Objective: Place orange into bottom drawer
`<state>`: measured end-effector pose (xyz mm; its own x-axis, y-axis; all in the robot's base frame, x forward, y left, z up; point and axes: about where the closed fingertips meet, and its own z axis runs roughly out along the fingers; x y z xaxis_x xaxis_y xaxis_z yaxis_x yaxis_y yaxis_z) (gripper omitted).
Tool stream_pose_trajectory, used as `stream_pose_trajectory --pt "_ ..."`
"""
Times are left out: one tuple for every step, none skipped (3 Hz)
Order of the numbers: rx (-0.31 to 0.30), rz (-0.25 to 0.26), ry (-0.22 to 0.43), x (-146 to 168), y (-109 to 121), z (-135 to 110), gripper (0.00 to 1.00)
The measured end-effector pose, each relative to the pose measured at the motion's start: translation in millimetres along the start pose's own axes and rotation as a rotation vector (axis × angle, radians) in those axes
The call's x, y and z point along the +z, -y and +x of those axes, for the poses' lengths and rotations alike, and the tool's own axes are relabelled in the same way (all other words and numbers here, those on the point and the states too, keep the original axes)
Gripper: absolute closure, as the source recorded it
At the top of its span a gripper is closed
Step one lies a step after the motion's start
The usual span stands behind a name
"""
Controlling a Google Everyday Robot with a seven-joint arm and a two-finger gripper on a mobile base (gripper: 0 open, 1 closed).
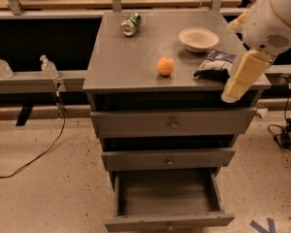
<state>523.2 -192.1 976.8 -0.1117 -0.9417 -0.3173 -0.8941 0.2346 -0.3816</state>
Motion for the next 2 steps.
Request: stream_pose_trajectory --pt "-0.031 0.031 0.111 35 36 -30 0.00" --pt "-0.026 0.062 0.208 62 63 -53 0.00"
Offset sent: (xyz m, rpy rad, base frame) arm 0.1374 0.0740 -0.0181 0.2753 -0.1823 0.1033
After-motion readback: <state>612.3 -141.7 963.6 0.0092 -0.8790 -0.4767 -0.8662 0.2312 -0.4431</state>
